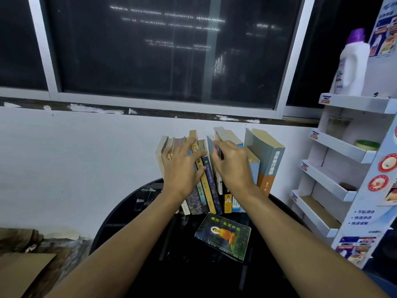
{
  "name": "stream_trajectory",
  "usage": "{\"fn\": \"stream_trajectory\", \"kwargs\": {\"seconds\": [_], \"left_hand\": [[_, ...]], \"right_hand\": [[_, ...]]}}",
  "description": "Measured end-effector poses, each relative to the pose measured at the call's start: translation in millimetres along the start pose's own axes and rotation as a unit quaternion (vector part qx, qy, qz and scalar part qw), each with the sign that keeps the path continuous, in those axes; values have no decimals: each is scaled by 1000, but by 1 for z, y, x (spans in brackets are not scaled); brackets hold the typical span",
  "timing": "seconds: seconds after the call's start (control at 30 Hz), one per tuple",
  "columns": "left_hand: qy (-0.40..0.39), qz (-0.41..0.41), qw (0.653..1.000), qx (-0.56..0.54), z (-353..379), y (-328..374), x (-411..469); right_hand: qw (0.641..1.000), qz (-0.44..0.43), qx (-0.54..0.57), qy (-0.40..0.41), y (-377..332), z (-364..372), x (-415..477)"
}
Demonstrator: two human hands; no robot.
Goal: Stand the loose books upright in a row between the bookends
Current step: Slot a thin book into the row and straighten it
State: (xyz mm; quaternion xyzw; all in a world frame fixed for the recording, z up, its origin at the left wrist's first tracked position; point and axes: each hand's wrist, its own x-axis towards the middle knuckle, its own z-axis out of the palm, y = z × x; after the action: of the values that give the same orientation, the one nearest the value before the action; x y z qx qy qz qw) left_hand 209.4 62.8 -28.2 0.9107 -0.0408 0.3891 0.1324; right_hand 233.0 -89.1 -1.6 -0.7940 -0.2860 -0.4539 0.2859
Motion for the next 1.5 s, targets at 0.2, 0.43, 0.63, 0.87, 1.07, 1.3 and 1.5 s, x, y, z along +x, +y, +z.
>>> {"fn": "stream_trajectory", "kwargs": {"seconds": [0.2,0.43,0.63,0.87,1.07,1.3,1.5], "left_hand": [[3,7,1000,-1,2,0,1],[7,10,1000,-8,4,0,1],[9,13,1000,-20,3,1,1],[2,7,1000,-21,1,4,2],[-4,7,1000,-18,1,9,4],[-8,10,1000,-26,3,12,5],[-6,17,999,-26,4,15,7]], "right_hand": [[1000,-4,-10,-24,10,11,-17],[998,-7,-12,-55,23,12,-36],[993,-5,-44,-113,32,13,-42],[967,-44,-44,-248,38,-6,-33],[953,-54,-93,-284,42,-13,-32],[946,-55,-153,-279,38,-24,-24],[944,-48,-153,-289,41,-26,-29]]}}
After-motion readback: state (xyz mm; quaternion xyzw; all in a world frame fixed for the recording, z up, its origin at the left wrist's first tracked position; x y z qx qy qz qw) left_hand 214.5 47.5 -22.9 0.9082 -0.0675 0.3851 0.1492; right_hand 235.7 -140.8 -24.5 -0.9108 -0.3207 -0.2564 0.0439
